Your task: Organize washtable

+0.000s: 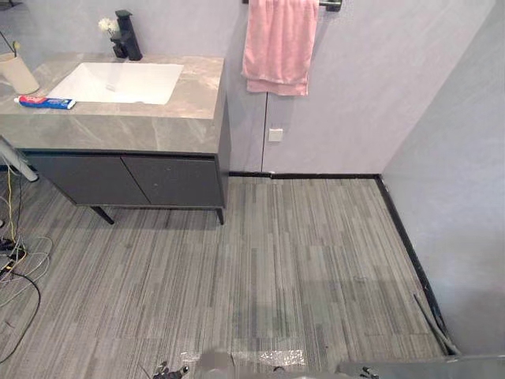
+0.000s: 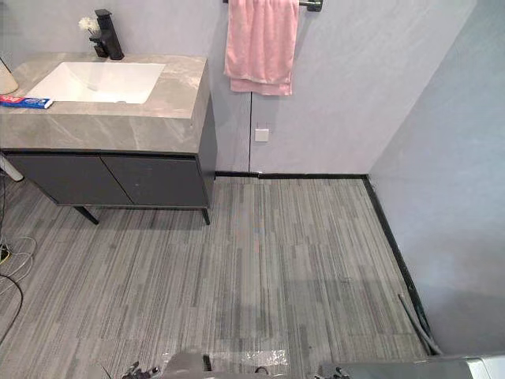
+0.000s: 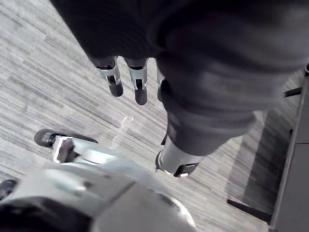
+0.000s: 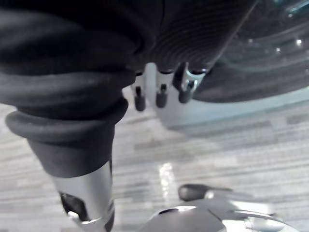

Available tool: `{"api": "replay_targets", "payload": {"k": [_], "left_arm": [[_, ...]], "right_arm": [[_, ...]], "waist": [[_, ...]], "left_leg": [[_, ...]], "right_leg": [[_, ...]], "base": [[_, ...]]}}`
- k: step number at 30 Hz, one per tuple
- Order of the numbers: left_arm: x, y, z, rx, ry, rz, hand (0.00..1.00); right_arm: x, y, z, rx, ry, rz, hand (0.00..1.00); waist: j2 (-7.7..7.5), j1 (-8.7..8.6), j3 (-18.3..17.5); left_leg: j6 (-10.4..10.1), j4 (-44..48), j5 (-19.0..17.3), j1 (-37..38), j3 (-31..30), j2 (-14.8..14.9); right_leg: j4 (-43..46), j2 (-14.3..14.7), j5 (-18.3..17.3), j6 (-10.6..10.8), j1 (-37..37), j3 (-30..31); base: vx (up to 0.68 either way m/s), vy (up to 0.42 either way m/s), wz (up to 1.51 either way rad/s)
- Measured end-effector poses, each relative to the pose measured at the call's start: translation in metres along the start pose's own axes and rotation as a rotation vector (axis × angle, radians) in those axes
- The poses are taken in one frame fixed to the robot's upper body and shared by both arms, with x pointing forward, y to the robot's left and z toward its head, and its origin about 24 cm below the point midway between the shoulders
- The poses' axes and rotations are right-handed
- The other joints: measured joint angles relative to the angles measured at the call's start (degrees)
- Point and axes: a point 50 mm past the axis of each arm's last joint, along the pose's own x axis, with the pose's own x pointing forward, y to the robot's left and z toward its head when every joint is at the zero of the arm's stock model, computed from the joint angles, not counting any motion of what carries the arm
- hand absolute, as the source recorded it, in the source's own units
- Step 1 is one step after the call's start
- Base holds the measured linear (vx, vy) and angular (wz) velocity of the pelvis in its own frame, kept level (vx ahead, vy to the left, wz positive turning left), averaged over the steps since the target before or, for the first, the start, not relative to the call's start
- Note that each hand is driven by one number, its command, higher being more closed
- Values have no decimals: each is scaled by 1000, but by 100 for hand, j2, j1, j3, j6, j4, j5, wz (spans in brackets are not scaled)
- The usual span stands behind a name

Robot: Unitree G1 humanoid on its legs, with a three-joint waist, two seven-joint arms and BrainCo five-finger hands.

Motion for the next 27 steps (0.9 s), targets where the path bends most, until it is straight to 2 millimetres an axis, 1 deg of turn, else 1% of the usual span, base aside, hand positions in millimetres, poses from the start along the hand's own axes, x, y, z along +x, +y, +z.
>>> {"api": "replay_targets", "payload": {"k": [1, 2, 3, 4, 5, 6, 7, 8, 9, 10, 11, 12, 13, 14, 15, 16, 17, 18, 19, 20, 21, 22, 23, 24, 25, 26, 27], "left_arm": [[0, -3, 0, 7, -1, -10, 0], [0, -4, 0, 10, -1, -14, 0], [0, -7, -1, 7, 1, -20, 0], [-1, -8, -1, 6, 2, -23, 0], [-1, -9, -2, 3, 2, -26, 0], [-2, -11, -5, -3, 9, -27, 0], [-4, -12, -10, -16, 22, -25, 0], [-5, -9, -14, -29, 33, -13, 0], [-5, -7, -15, -34, 35, -6, 0], [-6, -2, -15, -32, 32, 4, 0], [-4, 2, -11, -24, 21, 13, 0], [-4, 3, -9, -21, 17, 15, 0], [-2, 4, -5, -14, 6, 17, 0], [-1, 3, 0, -6, -6, 12, 0], [0, 2, 3, 1, -14, 4, 0], [2, -3, 9, 15, -27, -6, 0], [2, -3, 10, 26, -32, -9, 0], [4, -12, 16, 22, -55, -30, 0], [3, -16, 19, 17, -69, -39, 0], [3, -20, 21, 11, -79, -47, 0], [4, -30, 27, 9, -93, -65, 0], [4, -35, 28, 6, -97, -74, 0], [4, -46, 30, 14, -101, -99, 0], [4, -50, 30, 14, -103, -108, 0], [4, -53, 32, 20, -109, -105, 0], [4, -52, 32, 18, -109, -97, 0], [4, -52, 32, 17, -107, -93, 0]], "right_arm": [[1, -2, 4, -6, -9, -4, 0], [2, -3, 6, -7, -11, -6, 0], [2, -4, 8, -10, -16, -8, 0], [3, -5, 10, -11, -20, -10, 0], [3, -7, 11, -14, -21, -13, 0], [3, -9, 11, -17, -21, -18, 0], [3, -13, 11, -21, -19, -23, 0], [3, -11, 11, -19, -21, -15, 0], [3, -8, 11, -16, -19, -9, 0], [2, -5, 7, 0, -9, -3, 0], [2, -3, 5, 30, -4, 0, 0], [2, -1, 4, 43, 2, 1, 0], [1, 3, 2, 67, 6, 7, 0], [1, 4, 2, 80, 6, 10, 0], [1, 2, 2, 90, 5, 6, 0], [2, 1, 5, 108, -6, 2, 0], [2, 1, 7, 107, -13, 2, 0], [2, 0, 14, 101, -43, 1, 0], [2, 0, 17, 95, -57, -1, 0], [2, -1, 19, 86, -69, -3, 0], [2, -1, 25, 82, -93, -4, 0], [2, -1, 27, 86, -107, -6, 0], [2, -2, 33, 85, -132, -9, 0], [2, -3, 35, 79, -143, -14, 0], [2, -5, 37, 71, -148, -24, 0], [2, -5, 37, 67, -147, -29, 0], [2, -5, 35, 63, -144, -29, 0]], "waist": [[76, -13, 1], [101, -12, 11], [103, 20, 14], [107, 103, 18], [131, 158, 31], [182, 261, 43], [254, 283, 38], [238, 280, 32], [179, 275, -2], [71, 278, -77], [-92, 282, -144], [-144, 282, -177], [-224, 270, -206], [-231, 246, -175], [-193, 215, -150], [-183, 112, -138], [-138, 99, -110], [-54, 111, -90], [-28, 108, -80], [-6, 105, -74], [8, 74, -71], [12, 55, -72], [42, 18, -72], [66, -33, -62], [81, -41, -33], [59, -67, -39], [60, -91, -42]], "left_leg": [[9, -182, -5, -313, -18, -93], [8, -434, -3, -408, -48, -167], [7, -916, 8, -506, -107, -282], [-70, -1670, 103, -620, -278, -508], [-132, -2278, 266, -658, -400, -649], [-219, -2869, 448, -643, -534, -737], [-252, -3380, 577, -596, -731, -762], [-119, -3304, 853, -644, -832, -791], [1, -3135, 979, -629, -835, -855], [48, -2650, 967, -694, -796, -945], [238, -2193, 549, -737, -617, -998], [275, -2066, 406, -690, -550, -1014], [410, -1925, 154, -478, -419, -1053], [505, -1889, -93, -166, -310, -1089], [553, -1872, -208, -5, -314, -1102], [595, -1895, -378, 378, -339, -1095], [601, -1975, -429, 606, -338, -1086], [568, -2433, -466, 1329, -281, -961], [566, -2618, -465, 1547, -268, -903], [554, -2770, -458, 1726, -249, -836], [544, -2991, -453, 2018, -249, -696], [528, -3035, -461, 2103, -251, -639], [434, -3149, -510, 2239, -289, -531], [340, -3201, -564, 2304, -329, -462], [71, -3334, -725, 2510, -381, -339], [-10, -3424, -839, 2696, -440, -280], [36, -3472, -943, 2836, -529, -228]], "right_leg": [[51, -18, -80, -54, 0, 85], [51, -43, -102, -45, -17, 121], [54, -96, -143, -46, -40, 198], [68, -178, -193, -70, -59, 351], [80, -251, -233, -52, -81, 461], [100, -292, -320, 5, -103, 597], [180, -317, -501, 68, -101, 768], [388, -372, -787, 124, -77, 917], [582, -445, -977, 184, -115, 980], [1127, -596, -1320, 279, -210, 1062], [1842, -698, -1545, 372, -416, 1132], [2288, -756, -1589, 459, -566, 1150], [3266, -839, -1512, 769, -856, 1103], [4477, -970, -1153, 1553, -1265, 1019], [5090, -1011, -950, 1884, -1476, 965], [6092, -1090, -920, 1904, -1801, 779], [6355, -1153, -958, 1799, -1920, 609], [6374, -1324, -1140, 1219, -2236, 18], [6189, -1345, -1218, 1083, -2335, -135], [5953, -1348, -1268, 1001, -2443, -247], [5198, -1362, -1295, 951, -2736, -374], [4812, -1396, -1282, 956, -2830, -392], [4055, -1504, -1166, 989, -3035, -373], [3677, -1549, -1021, 989, -3132, -311], [2733, -1540, -546, 1000, -3228, 71], [2558, -1588, -413, 1032, -3218, 304], [2676, -1594, -417, 1034, -3197, 402]], "base": [[143, -2, -9], [168, 22, -23], [255, 84, -39], [277, 93, -57], [303, 107, -70], [240, 111, -83], [453, 213, -85], [495, 230, -73], [603, 238, -67], [592, 166, -65], [617, 152, -63], [640, 157, -46], [595, 162, -38], [565, 164, -30], [519, 129, -11], [405, 88, 2], [595, 80, -13], [483, 34, -23], [470, 6, -24], [452, -91, -6], [453, -122, 3], [543, -192, 16], [352, -164, 21], [544, -292, 26], [452, -279, 28], [583, -414, 36], [539, -423, 60]]}}
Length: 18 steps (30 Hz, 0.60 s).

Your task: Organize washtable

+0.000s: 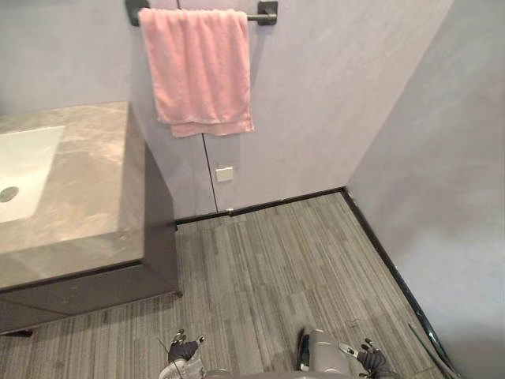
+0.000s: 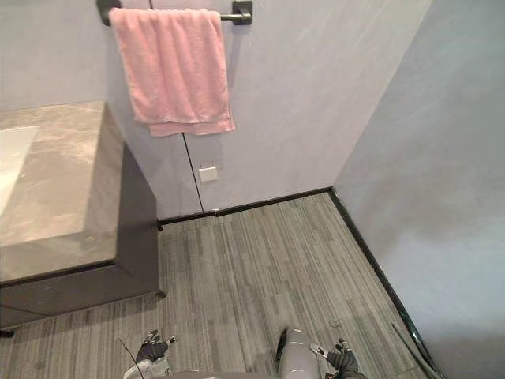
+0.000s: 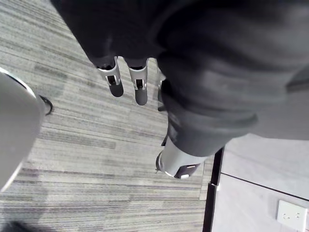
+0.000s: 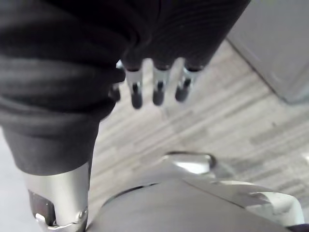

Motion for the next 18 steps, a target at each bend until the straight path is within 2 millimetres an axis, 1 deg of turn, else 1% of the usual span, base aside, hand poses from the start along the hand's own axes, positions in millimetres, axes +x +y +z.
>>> {"api": "replay_targets", "payload": {"k": [1, 2, 3, 4, 5, 6, 7, 8, 9, 10, 11, 12, 13, 14, 15, 16, 17, 18], "left_arm": [[-1, 2, -3, 0, 6, 18, 0], [-1, -1, -1, -11, 0, 19, 0], [-1, -6, 1, -24, -10, 12, 0], [-3, -12, 2, -49, -23, 19, 0], [-4, -16, 5, -66, -37, 24, 0], [-4, -19, 9, -71, -59, 22, 0], [-5, -22, 24, -83, -121, 21, 0], [-8, -25, 46, -104, -222, 12, 0], [-11, -26, 58, -117, -277, 7, 0], [-18, -29, 85, -152, -401, 5, 0], [-27, -30, 111, -192, -519, 2, 0], [-32, -29, 121, -209, -569, 12, 0], [-42, -23, 141, -230, -667, 50, 0], [-48, -19, 150, -232, -718, 77, 0], [-61, -8, 168, -254, -815, 133, 0], [-77, 3, 186, -262, -928, 208, 0], [-86, 9, 193, -266, -983, 252, 0], [-103, 21, 206, -279, -1083, 327, 0]], "right_arm": [[0, 3, 0, -21, -1, 8, 0], [0, -1, 2, -44, -5, 0, 0], [1, -4, 4, -66, -10, -6, 0], [3, -9, 13, -106, -39, -13, 0], [3, -11, 18, -135, -61, -18, 0], [5, -9, 26, -146, -81, -17, 0], [5, 0, 33, -129, -116, -5, 0], [1, 13, 43, -115, -171, 25, 0], [-1, 19, 49, -110, -205, 39, 0], [-5, 25, 65, -103, -284, 53, 0], [-9, 30, 82, -100, -363, 70, 0], [-11, 31, 90, -93, -396, 73, 0], [-15, 32, 103, -88, -457, 76, 0], [-16, 32, 108, -87, -481, 76, 0], [-20, 32, 117, -83, -522, 77, 0], [-22, 31, 123, -75, -554, 74, 0], [-24, 30, 126, -71, -569, 70, 0], [-25, 32, 130, -60, -587, 72, 0]], "waist": [[-19, -16, -20], [65, -66, -49], [180, -95, -56], [381, -60, -44], [434, 34, 2], [463, 109, 26], [392, 160, 80], [230, 173, 130], [158, 175, 127], [91, 196, 129], [90, 208, 132], [95, 209, 136], [96, 221, 143], [93, 226, 145], [73, 284, 157], [59, 377, 165], [65, 394, 161], [69, 505, 110]], "left_leg": [[75, 153, -80, 157, -222, 60], [181, 1167, -7, -309, -595, 301], [305, 1815, 169, -641, -771, 446], [337, 3039, 944, -1363, -999, 729], [314, 3943, 1401, -1833, -908, 1023], [370, 4564, 1329, -2123, -675, 1254], [434, 5118, 1193, -2404, -355, 1367], [308, 5092, 1088, -2588, -43, 1211], [258, 4962, 1052, -2725, 79, 1107], [246, 4549, 1044, -2988, 296, 914], [237, 3948, 1041, -3228, 490, 731], [203, 3638, 1025, -3311, 569, 627], [120, 2970, 1003, -3436, 694, 421], [109, 2644, 1012, -3482, 699, 314], [-22, 1979, 1106, -3545, 664, 118], [-127, 1343, 1248, -3568, 618, -34], [-112, 1056, 1338, -3576, 589, -108], [182, 998, 2009, -3542, 490, -248]], "right_leg": [[443, 33, 195, 166, 10, 16], [799, 113, 120, 98, 115, -203], [849, 193, 2, 10, 219, -381], [827, 346, -188, -181, 440, -628], [679, 529, -273, -340, 672, -740], [485, 667, -287, -435, 929, -776], [48, 765, -250, -529, 1440, -862], [-433, 758, -210, -591, 1936, -970], [-651, 757, -196, -611, 2128, -1036], [-970, 780, -184, -631, 2392, -1150], [-1200, 819, -184, -632, 2591, -1264], [-1307, 827, -184, -632, 2688, -1334], [-1511, 834, -185, -630, 2913, -1445], [-1594, 835, -187, -627, 3033, -1498], [-1752, 834, -210, -589, 3269, -1572], [-1872, 830, -281, -473, 3487, -1593], [-1912, 836, -334, -396, 3596, -1594], [-1972, 789, -451, -248, 3784, -1518]], "base": [[645, -562, 100], [533, -491, 102], [506, -498, 91], [500, -455, 41], [498, -426, 16], [493, -398, -4], [497, -358, 8], [492, -337, 27], [452, -287, 43], [416, -228, 44], [398, -188, 40], [388, -115, 39], [313, -55, 31], [501, -17, 33], [440, 27, 18], [550, 86, 10], [496, 144, -6], [619, 192, 2]]}}
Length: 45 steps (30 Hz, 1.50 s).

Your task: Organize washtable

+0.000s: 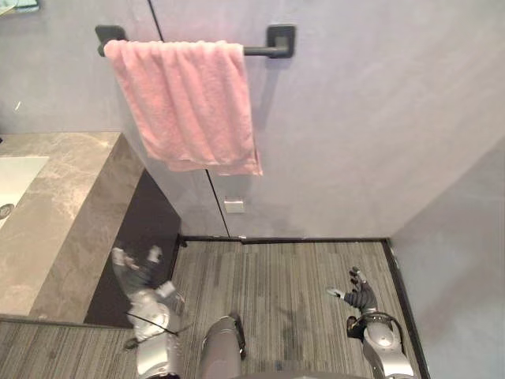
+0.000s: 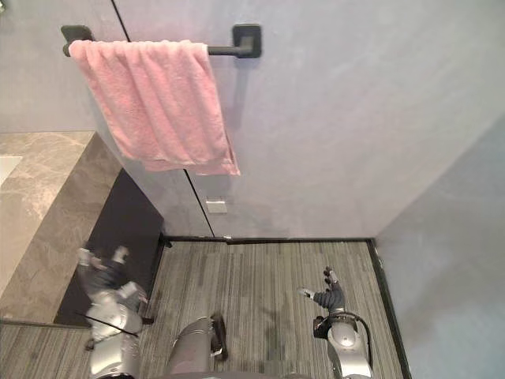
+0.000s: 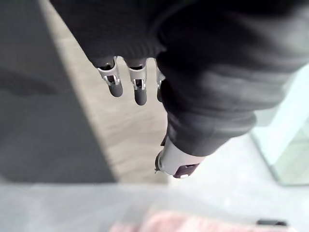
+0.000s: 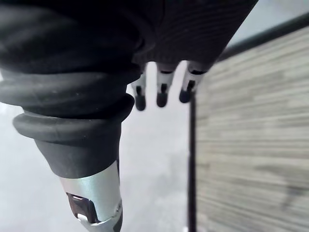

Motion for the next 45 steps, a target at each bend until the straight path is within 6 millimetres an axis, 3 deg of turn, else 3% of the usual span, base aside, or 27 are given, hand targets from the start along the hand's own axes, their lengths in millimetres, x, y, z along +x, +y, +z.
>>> {"api": "replay_targets", "payload": {"k": [1, 4, 6, 7, 8, 9, 10, 13, 15, 16, 17, 19, 21, 28, 34, 36, 38, 40, 45], "left_arm": [[6, 7, 20, 29, -106, 60, 0], [7, 11, 60, 63, -301, 131, 0], [4, 12, 72, 101, -363, 164, 0], [1, 15, 81, 115, -408, 183, 0], [-3, 17, 90, 119, -453, 194, 0], [-5, 19, 93, 128, -474, 203, 0], [-9, 21, 97, 152, -499, 224, 0], [-16, 16, 93, 177, -495, 189, 0], [-21, 10, 89, 185, -470, 124, 0], [-24, 8, 85, 194, -446, 73, 0], [-27, 5, 78, 191, -405, 14, 0], [-35, -2, 58, 136, -256, -115, 0], [-43, -4, 47, 74, -156, -211, 0], [-46, -11, 29, -195, 69, -371, 0], [-43, 4, 16, -102, 122, -304, 0], [-40, 11, 17, -49, 106, -264, 0], [-37, 17, 19, -12, 79, -227, 0], [-39, 20, 21, 11, 74, -216, 0], [-47, 12, 24, -11, 78, -277, 0]], "right_arm": [[-1, 6, 3, 19, -14, 10, 0], [-3, 22, 16, 60, -65, 38, 0], [-4, 33, 26, 82, -104, 76, 0], [-6, 41, 35, 101, -143, 97, 0], [-8, 48, 45, 115, -192, 124, 0], [-10, 52, 49, 121, -212, 138, 0], [-13, 59, 58, 125, -257, 177, 0], [-20, 61, 64, 133, -294, 193, 0], [-22, 59, 64, 135, -302, 195, 0], [-24, 59, 62, 141, -295, 194, 0], [-26, 58, 60, 154, -287, 195, 0], [-28, 49, 51, 126, -255, 183, 0], [-28, 46, 49, 109, -253, 189, 0], [-35, 55, 38, 74, -193, 290, 0], [-48, 88, 37, 68, -189, 456, 0], [-51, 93, 38, 67, -190, 485, 0], [-49, 97, 44, 66, -212, 499, 0], [-46, 96, 48, 58, -229, 493, 0], [-39, 85, 62, 51, -286, 455, 0]], "waist": [[-239, 4, -72], [-479, -1, -88], [-487, -2, -83], [-481, -4, -80], [-408, -18, -38], [-424, -35, -49], [-429, -115, -53], [-348, -206, -80], [-321, -352, -123], [-389, -423, -186], [-520, -483, -252], [-192, -438, -376], [-17, -423, -383], [64, -414, -373], [89, -263, -343], [41, -241, -315], [-108, -148, -232], [-69, -159, -226], [7, -278, -275]], "left_leg": [[250, 176, -64, -52, 27, -164], [584, 893, -491, -282, 75, -281], [653, 987, -790, 70, 133, -285], [648, 813, -963, 451, 129, -285], [628, 521, -1228, 855, 79, -280], [685, 470, -1292, 976, 88, -279], [685, 191, -1368, 1397, 86, -276], [569, -251, -1320, 1928, 117, -192], [341, -387, -1350, 2228, 161, -148], [215, -382, -1426, 2328, 170, -210], [81, -283, -1550, 2379, 99, -341], [3, -206, -1607, 2393, -27, -94], [-10, -207, -1612, 2383, -20, 53], [-211, -250, -1476, 2398, -268, 133], [-224, 67, -1462, 2385, -361, 127], [-186, 375, -1365, 2226, -451, 108], [-148, 664, -1235, 2029, -595, -17], [-98, 258, -1217, 2068, -663, 142], [-338, -762, -1358, 2278, -748, 30]], "right_leg": [[31, -177, -2, 64, -5, 61], [721, -357, 74, 185, -197, 316], [1811, -445, 403, 414, -451, 560], [2727, -545, 904, 674, -738, 649], [3689, -634, 998, 611, -1118, 687], [4110, -691, 812, 515, -1347, 683], [4594, -734, 396, 178, -1828, 556], [3982, -621, 41, -28, -2398, 191], [2537, -414, 101, -84, -2603, -7], [1622, -309, 529, -186, -2599, 104], [1228, -319, 1205, -362, -2603, 256], [926, -94, 1241, -387, -2340, 165], [505, 112, 1330, -467, -2177, 147], [15, 320, 1356, -529, -1863, 24], [-162, 316, 1355, -528, -1603, -16], [-197, 254, 1360, -533, -1566, -3], [-272, 86, 1425, -524, -1556, 97], [-259, 91, 1420, -527, -1605, 113], [-632, 42, 1775, -247, -1682, 128]], "base": [[540, 187, 15], [533, 189, 36], [512, 175, 13], [406, 142, -7], [390, 119, -7], [419, 72, -6], [328, 32, 0], [260, -15, 3], [287, -75, 17], [384, -139, 39], [396, -134, 38], [294, -94, 15], [242, -108, -11], [118, -28, 7], [3, 52, 7], [-26, 51, 5], [-48, 81, -11], [-73, 101, -12], [-38, 212, 1]]}}
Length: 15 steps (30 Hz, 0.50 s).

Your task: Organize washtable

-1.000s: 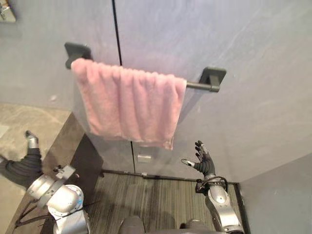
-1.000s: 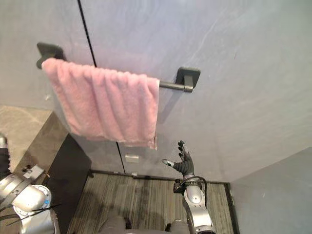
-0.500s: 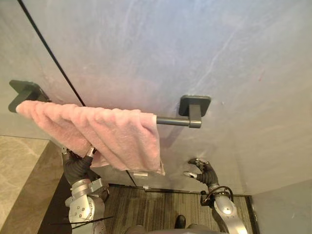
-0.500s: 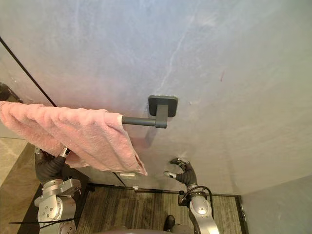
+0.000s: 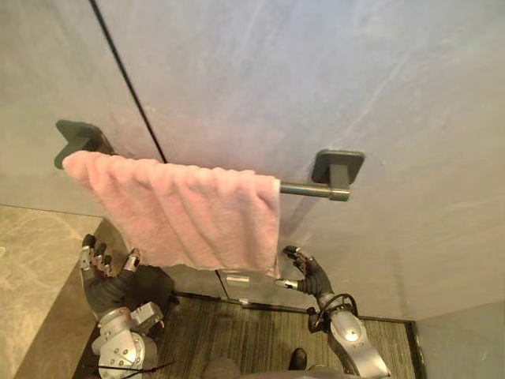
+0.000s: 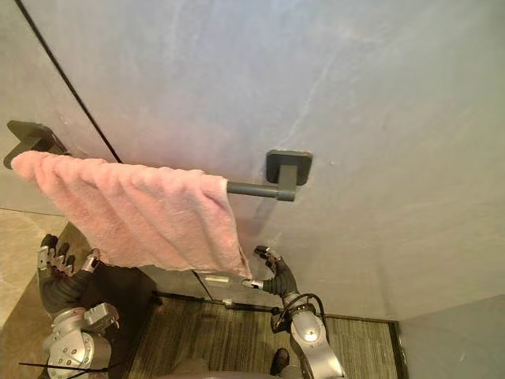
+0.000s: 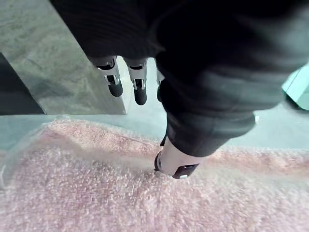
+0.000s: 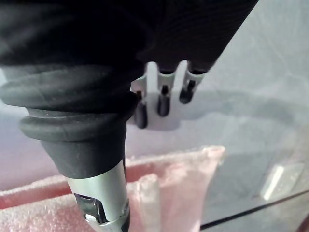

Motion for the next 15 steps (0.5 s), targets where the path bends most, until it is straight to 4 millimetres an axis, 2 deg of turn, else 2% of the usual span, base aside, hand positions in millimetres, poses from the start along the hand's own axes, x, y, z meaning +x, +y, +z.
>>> {"api": "replay_targets", "payload": {"k": [1, 2, 5, 7, 10, 11, 15], "left_arm": [[0, -3, 0, -10, 5, -38, 0], [0, -5, 0, -14, 6, -54, 0], [3, -10, 2, -13, -6, -150, 0], [10, -12, 4, -11, -15, -207, 0], [21, -16, -5, -28, 31, -271, 0], [23, -17, -10, -34, 57, -286, 100], [25, -23, -19, -54, 106, -330, 100]], "right_arm": [[4, -2, 5, -1, -17, -11, 0], [6, -3, 6, -4, -25, -11, 0], [9, -4, 10, -9, -37, -13, 0], [11, -4, 12, -12, -45, -12, 0], [17, -4, 19, -27, -65, 1, 0], [19, -1, 21, -28, -72, 12, 0], [24, 7, 28, 34, -94, 60, 0]], "waist": [[-54, -18, -9], [-46, -15, -6], [-6, -35, -77], [20, -38, -127], [105, -38, -198], [120, -39, -252], [115, -49, -287]], "left_leg": [[16, -66, 29, 39, 49, -135], [16, -63, 28, 72, 77, -183], [32, -156, 34, 149, 134, -351], [134, -292, 96, 190, 153, -437], [168, -367, 120, 210, 185, -486], [184, -415, 142, 211, 209, -498], [164, -574, 251, 308, 232, -508]], "right_leg": [[-82, -113, 166, 84, 5, 34], [-85, -161, 187, 117, 21, 64], [-136, -287, 246, 208, 112, 110], [-157, -372, 278, 254, 93, 122], [-266, -380, 364, 273, 94, 180], [-347, -379, 416, 265, 97, 197], [-379, -380, 448, 260, 87, 220]], "base": [[-18, 164, -5], [-20, 183, -13], [-49, 126, -4], [-15, 69, -1], [-15, 7, -7], [-19, 5, -13], [-2, -7, -3]]}}
